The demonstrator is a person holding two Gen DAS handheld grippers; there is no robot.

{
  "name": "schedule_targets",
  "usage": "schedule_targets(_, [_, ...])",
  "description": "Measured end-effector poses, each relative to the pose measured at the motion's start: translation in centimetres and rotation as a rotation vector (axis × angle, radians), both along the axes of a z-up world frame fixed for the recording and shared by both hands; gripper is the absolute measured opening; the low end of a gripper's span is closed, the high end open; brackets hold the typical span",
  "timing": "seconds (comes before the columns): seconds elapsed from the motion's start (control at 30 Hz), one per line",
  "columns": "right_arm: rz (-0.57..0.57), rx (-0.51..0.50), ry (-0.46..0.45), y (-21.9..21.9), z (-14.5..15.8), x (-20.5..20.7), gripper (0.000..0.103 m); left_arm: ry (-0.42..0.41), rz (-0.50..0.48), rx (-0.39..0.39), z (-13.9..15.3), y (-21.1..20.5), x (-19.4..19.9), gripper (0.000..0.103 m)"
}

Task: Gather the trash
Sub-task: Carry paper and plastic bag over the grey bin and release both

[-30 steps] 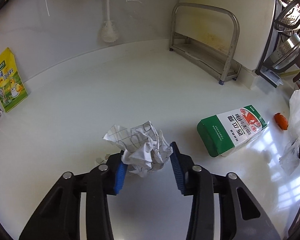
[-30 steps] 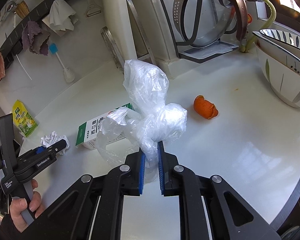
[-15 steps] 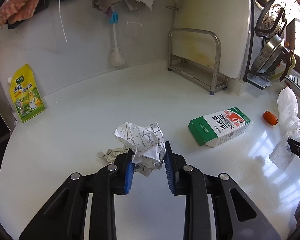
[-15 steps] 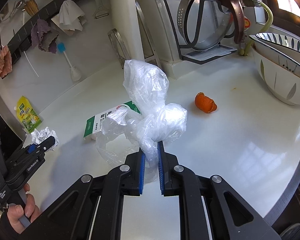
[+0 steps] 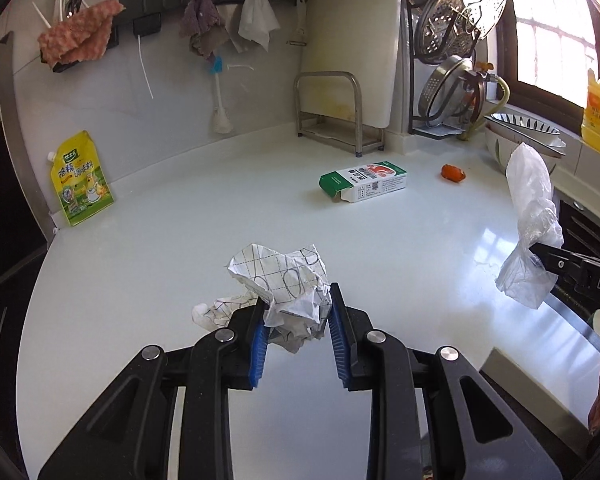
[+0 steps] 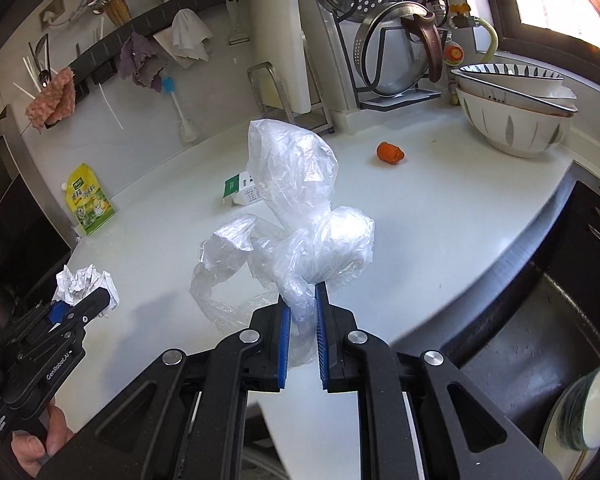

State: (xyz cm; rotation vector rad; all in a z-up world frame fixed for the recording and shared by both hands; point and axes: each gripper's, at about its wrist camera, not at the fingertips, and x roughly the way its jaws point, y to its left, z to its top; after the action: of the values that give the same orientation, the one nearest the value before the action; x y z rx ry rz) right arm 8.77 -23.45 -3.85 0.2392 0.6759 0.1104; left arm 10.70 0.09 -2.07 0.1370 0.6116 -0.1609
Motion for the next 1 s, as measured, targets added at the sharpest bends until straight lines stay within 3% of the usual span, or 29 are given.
schedule_targets(0.23, [-0.008, 0.031, -0.002, 2.0, -1.4, -9.3, 0.011, 0.023, -0.021, -0.044, 0.0, 1.0, -6.8, 0.027])
schedule_targets(0.53, [-0.007, 0.058, 0.044, 4.3, -4.0, -17.3, 0.011, 0.055, -0.038, -0.074, -0.9, 2.3, -13.5, 0.027])
schedule_targets(1.0, [-0.019, 0.014, 0.056, 5.1, -5.9, -23.1, 0.011, 0.123, -0.084, -0.063, -4.4, 1.3, -18.6, 0.027])
